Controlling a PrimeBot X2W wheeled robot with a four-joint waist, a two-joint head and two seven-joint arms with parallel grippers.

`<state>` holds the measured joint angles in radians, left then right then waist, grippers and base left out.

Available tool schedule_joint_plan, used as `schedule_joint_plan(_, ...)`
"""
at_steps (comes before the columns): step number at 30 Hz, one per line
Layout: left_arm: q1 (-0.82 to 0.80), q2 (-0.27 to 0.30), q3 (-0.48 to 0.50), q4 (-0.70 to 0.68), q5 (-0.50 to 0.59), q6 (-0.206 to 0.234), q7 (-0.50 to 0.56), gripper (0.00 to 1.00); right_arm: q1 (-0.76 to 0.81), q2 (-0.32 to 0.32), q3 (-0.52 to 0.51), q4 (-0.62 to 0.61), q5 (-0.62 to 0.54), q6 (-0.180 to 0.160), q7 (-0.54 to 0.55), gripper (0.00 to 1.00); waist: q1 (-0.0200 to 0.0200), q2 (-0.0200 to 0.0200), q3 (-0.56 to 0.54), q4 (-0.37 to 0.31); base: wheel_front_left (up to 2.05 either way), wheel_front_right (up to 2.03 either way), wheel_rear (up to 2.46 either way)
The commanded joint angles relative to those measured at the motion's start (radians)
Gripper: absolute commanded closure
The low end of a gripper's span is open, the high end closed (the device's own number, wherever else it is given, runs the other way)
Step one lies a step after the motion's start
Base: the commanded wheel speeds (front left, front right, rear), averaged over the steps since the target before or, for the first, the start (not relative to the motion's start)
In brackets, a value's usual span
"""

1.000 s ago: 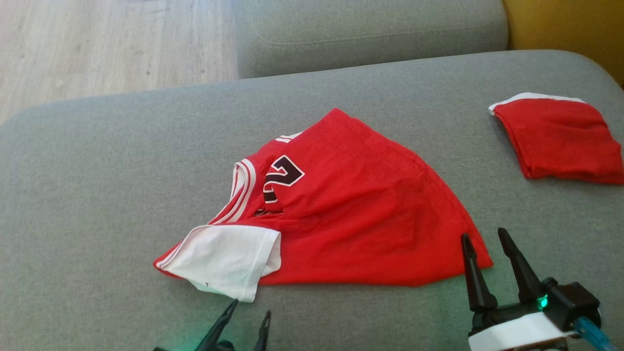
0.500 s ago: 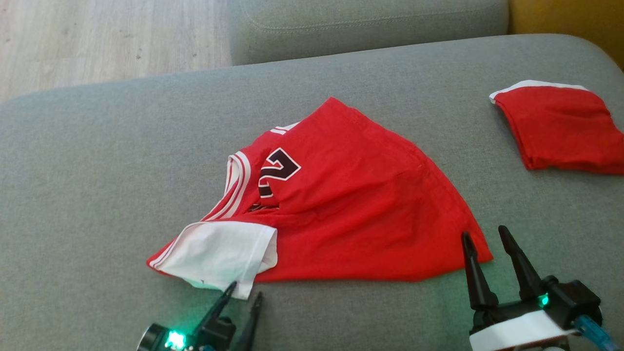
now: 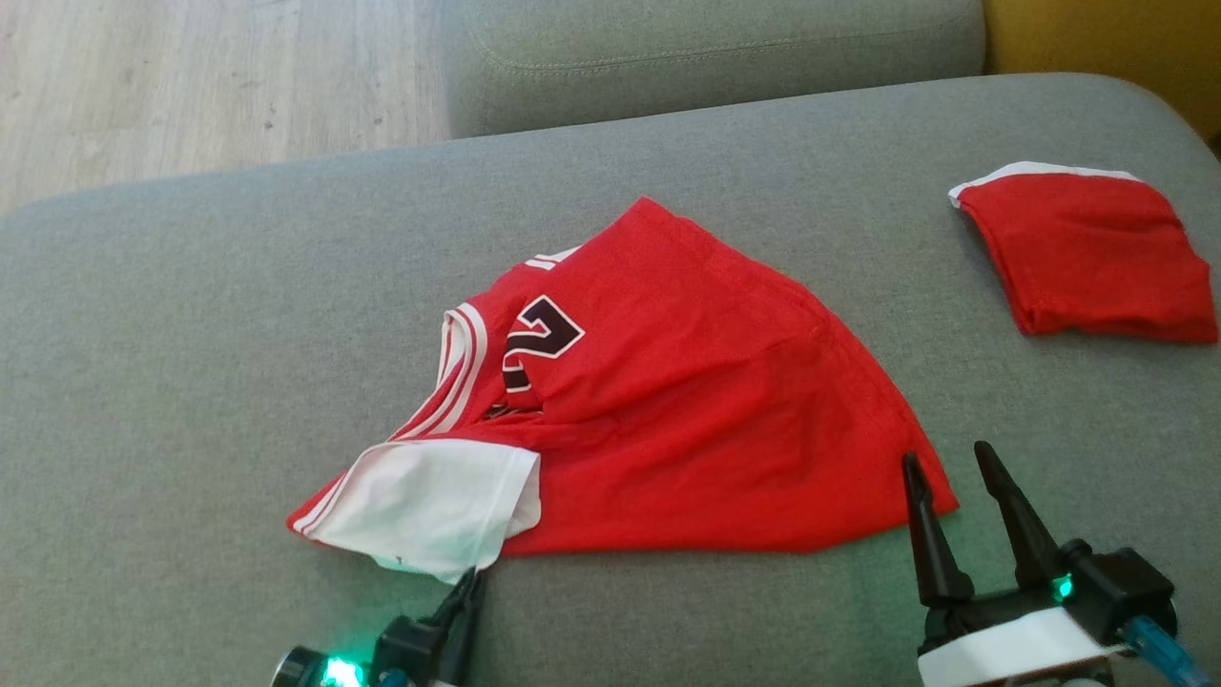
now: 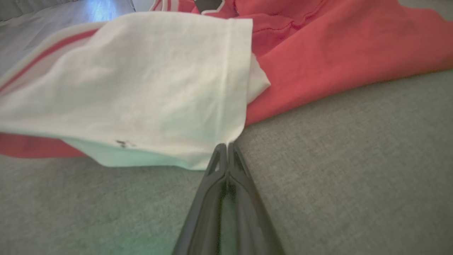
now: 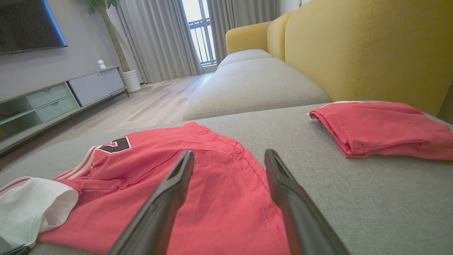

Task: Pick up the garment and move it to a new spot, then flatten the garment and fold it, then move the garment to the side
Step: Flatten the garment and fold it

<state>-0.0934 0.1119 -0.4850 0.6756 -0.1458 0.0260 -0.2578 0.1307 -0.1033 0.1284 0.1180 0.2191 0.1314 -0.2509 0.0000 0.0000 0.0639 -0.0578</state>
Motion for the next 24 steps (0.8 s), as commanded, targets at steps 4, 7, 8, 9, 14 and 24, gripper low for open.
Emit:
schedule_joint_plan(4,-0.036,0.008,0.068,-0.058,-0.018,0.014,-0.004,1.0,-0.043,-0.012,0.024,-0.037,0.002,-0.001,-0.011,0.0,0.0,0.0,-0.009,0.001,0.0,0.0,0.0)
schedule_joint_plan(7,-0.006,0.026,0.114,-0.166,-0.026,0.039,-0.004,1.0,-0.04,-0.014,0.022,-0.04,0.001,-0.001,-0.011,0.0,0.0,0.0,-0.018,0.001,0.0,0.0,0.0)
schedule_joint_plan(8,0.008,0.035,0.131,-0.21,-0.026,0.049,-0.004,1.0,-0.039,-0.015,0.019,-0.041,0.002,-0.001,-0.011,0.0,0.0,0.0,-0.021,0.002,0.0,0.0,0.0)
schedule_joint_plan(9,0.024,0.044,0.147,-0.256,-0.026,0.058,-0.004,1.0,-0.038,-0.016,0.016,-0.041,0.003,-0.001,-0.011,0.0,0.0,0.0,-0.025,0.005,0.0,0.0,0.0)
schedule_joint_plan(14,0.091,0.101,0.206,-0.444,-0.014,0.08,-0.004,1.0,-0.053,-0.043,0.061,-0.003,0.06,-0.001,-0.011,0.0,0.0,0.0,-0.036,0.019,0.0,0.0,0.0)
schedule_joint_plan(24,0.093,0.15,0.222,-0.579,0.017,0.092,0.002,1.0,-0.309,-0.239,0.252,0.212,0.305,-0.001,0.052,0.0,0.0,0.0,0.003,0.055,0.0,0.0,0.0)
